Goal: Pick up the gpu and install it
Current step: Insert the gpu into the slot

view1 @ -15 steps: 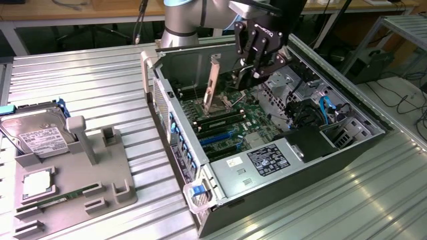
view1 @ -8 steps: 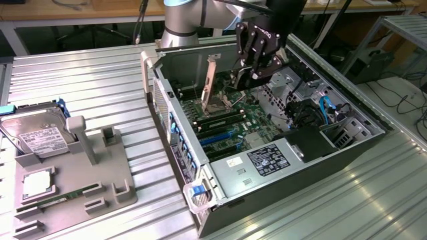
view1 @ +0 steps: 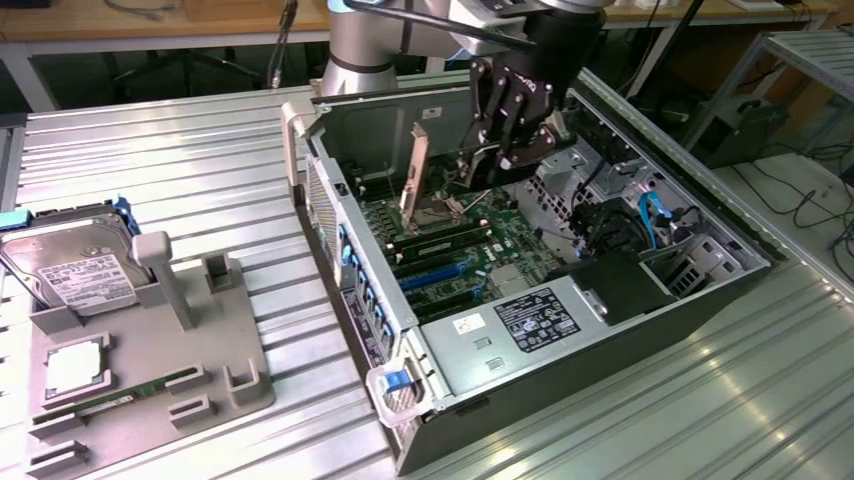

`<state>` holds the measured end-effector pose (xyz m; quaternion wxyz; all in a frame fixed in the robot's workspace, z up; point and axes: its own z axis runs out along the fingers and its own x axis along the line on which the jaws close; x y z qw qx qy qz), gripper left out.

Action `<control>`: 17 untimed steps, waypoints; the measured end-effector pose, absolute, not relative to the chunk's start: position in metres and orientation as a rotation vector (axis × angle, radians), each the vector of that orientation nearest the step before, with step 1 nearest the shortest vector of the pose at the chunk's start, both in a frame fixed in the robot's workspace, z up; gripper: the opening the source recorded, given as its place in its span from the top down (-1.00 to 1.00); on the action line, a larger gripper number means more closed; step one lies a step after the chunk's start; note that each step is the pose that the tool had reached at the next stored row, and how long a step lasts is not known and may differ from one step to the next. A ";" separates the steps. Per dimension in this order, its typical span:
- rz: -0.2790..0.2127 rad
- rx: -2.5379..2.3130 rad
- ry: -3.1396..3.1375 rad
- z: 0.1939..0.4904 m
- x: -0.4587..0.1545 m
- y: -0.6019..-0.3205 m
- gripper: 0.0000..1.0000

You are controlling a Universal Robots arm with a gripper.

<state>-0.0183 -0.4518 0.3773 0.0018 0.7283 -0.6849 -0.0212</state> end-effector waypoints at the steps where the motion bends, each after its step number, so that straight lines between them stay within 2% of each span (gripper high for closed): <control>1: -0.066 2.278 -2.157 0.375 -0.018 -0.452 0.45; 4: -0.066 2.204 -2.235 0.361 -0.019 -0.452 0.45; 17: -0.055 2.280 -2.173 0.338 -0.023 -0.450 0.45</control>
